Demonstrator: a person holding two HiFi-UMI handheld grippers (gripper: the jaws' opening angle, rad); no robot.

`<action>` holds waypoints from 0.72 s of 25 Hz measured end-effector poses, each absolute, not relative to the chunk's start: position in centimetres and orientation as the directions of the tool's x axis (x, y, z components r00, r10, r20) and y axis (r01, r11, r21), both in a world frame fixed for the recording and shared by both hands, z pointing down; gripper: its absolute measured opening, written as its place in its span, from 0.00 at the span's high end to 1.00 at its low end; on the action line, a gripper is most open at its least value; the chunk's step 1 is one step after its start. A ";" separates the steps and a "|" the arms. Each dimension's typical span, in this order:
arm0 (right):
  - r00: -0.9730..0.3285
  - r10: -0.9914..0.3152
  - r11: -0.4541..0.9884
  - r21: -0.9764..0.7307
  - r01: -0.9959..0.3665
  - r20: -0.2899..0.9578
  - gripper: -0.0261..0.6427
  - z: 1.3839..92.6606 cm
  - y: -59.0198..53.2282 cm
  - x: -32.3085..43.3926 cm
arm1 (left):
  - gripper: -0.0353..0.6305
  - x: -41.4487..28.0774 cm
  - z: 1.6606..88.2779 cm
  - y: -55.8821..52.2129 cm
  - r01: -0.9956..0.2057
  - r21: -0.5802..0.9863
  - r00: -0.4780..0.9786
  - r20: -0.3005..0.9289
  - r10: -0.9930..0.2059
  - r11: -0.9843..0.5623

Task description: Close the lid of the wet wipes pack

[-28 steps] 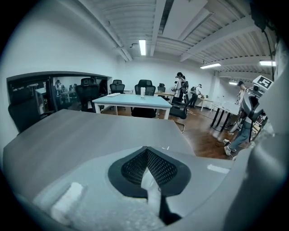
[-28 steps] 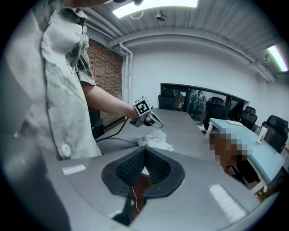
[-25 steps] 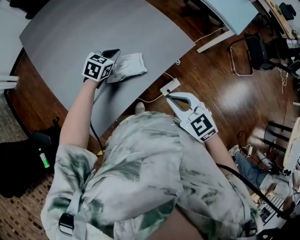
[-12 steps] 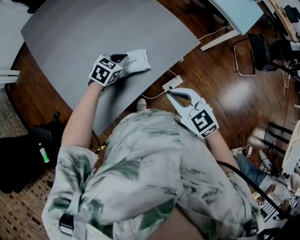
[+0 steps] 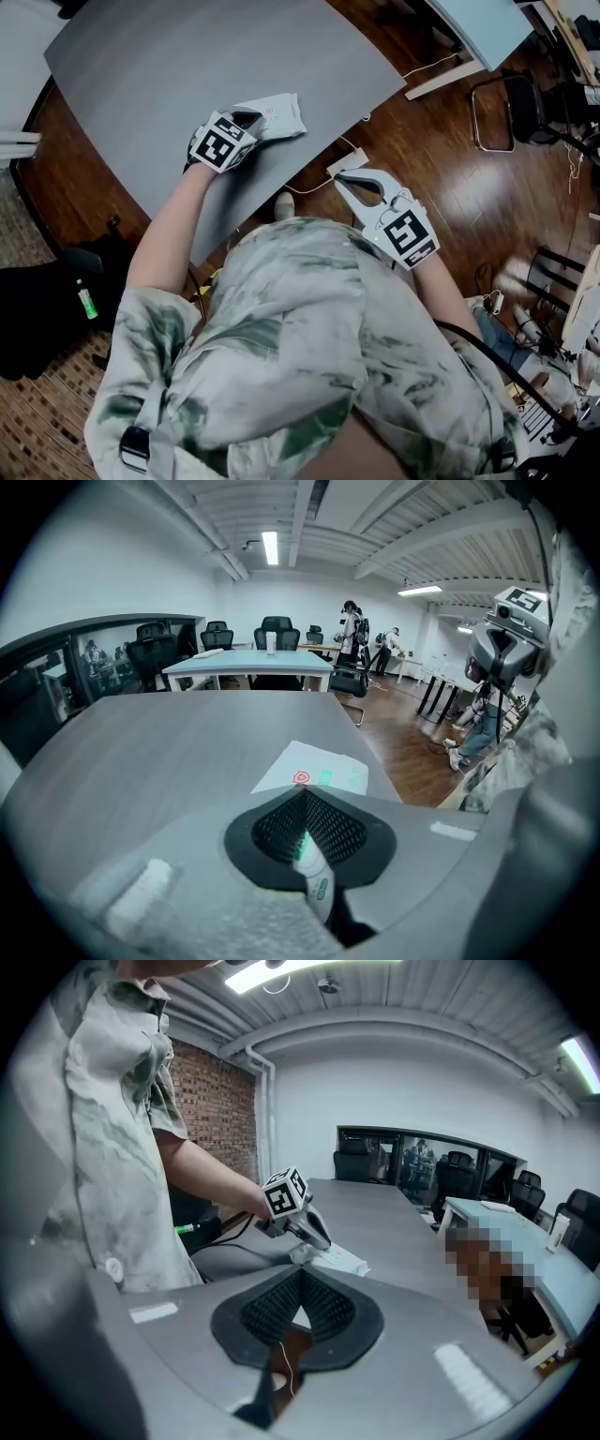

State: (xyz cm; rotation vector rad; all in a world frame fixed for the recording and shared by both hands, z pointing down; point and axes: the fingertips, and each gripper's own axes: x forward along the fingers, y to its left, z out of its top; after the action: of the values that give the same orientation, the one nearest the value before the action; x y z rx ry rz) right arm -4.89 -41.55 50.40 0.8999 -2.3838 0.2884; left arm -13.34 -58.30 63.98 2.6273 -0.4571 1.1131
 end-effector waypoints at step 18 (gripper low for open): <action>-0.611 -0.524 0.754 -0.009 -0.656 0.594 0.95 50.7 -41.4 -4.8 | 0.94 -13.5 64.7 -57.9 -0.396 0.086 0.641 0.738 -0.208 -0.914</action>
State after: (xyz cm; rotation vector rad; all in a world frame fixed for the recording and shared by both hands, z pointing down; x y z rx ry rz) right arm -4.83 -41.35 50.68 0.8838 -2.3736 0.3027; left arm -13.51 -57.89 64.73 2.6229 -0.4914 1.1351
